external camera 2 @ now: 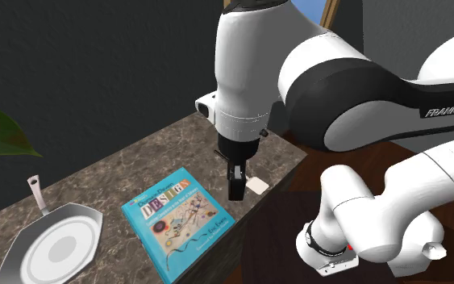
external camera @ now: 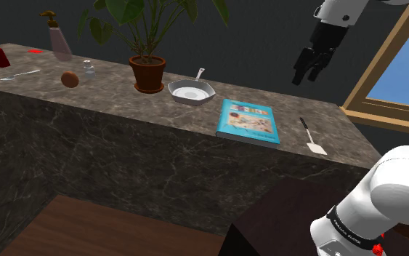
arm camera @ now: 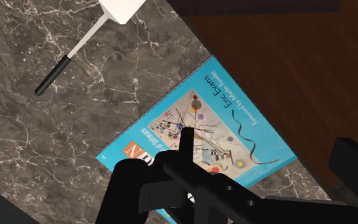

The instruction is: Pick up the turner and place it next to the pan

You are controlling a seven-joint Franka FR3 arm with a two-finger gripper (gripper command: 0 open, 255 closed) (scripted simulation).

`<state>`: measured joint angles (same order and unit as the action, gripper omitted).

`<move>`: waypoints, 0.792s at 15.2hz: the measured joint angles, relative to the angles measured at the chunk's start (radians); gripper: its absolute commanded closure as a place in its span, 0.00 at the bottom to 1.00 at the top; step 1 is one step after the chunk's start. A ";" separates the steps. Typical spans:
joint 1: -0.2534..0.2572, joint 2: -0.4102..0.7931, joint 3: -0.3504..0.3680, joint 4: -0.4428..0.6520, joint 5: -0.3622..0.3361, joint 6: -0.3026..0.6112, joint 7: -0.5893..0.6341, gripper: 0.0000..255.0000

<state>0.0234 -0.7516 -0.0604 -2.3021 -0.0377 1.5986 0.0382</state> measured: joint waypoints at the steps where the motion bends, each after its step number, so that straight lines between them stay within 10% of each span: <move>1: 0.000 0.000 0.000 0.000 0.000 0.000 0.000 0.00; 12: -0.153 0.046 -0.106 -0.199 -0.079 0.254 0.104 0.00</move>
<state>-0.1301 -0.7061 -0.1665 -2.5009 -0.1165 1.8524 0.1422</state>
